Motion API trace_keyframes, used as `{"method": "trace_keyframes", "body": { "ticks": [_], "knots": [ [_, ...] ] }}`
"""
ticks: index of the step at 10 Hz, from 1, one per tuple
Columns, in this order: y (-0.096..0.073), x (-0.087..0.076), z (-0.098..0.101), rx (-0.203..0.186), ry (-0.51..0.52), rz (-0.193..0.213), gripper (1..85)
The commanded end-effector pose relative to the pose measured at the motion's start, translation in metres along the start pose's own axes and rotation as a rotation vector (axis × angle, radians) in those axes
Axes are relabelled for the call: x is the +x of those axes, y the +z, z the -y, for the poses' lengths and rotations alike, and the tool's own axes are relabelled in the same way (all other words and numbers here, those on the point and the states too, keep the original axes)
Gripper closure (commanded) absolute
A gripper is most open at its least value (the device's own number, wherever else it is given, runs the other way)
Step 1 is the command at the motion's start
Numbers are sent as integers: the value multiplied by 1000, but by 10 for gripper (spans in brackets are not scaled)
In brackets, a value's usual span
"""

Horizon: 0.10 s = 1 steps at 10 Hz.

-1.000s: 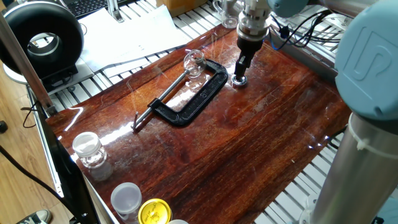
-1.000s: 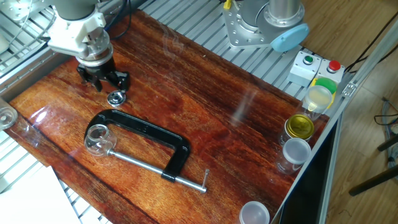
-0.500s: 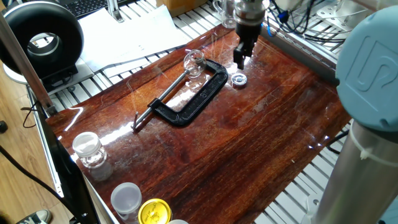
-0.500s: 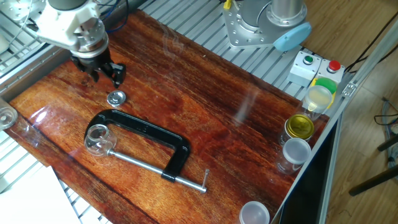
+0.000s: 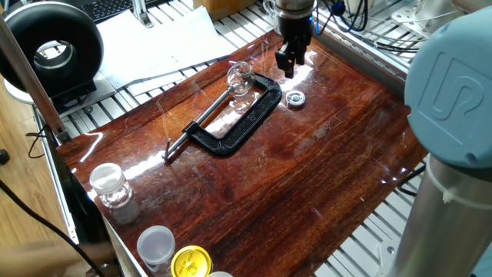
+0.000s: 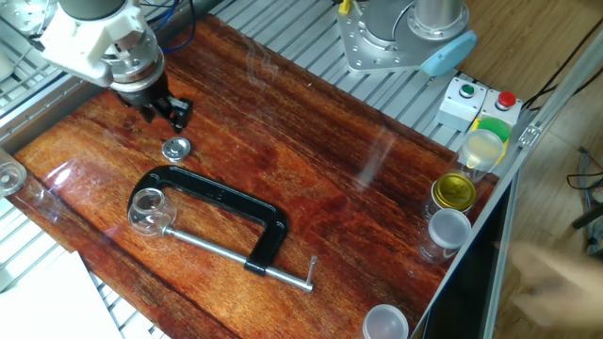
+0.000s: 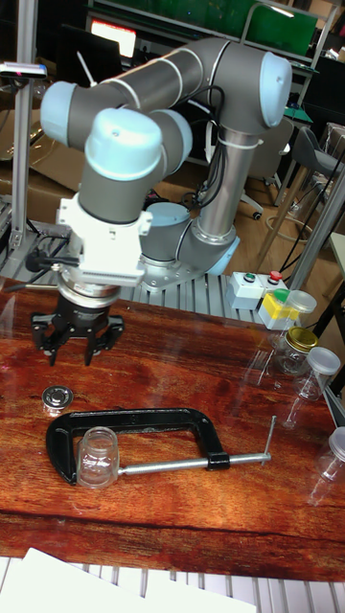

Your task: Unscrew the lid from the jar

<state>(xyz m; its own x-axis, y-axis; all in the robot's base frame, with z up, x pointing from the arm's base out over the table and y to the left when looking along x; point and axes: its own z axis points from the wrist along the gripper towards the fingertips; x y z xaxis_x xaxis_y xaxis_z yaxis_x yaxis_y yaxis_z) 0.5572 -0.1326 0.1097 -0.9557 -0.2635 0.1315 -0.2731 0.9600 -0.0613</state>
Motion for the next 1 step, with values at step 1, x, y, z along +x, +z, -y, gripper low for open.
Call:
{"method": "trace_keyframes", "body": {
  "ticks": [1],
  "knots": [
    [-6,-5,-5,3,12,-4,357]
  ]
}}
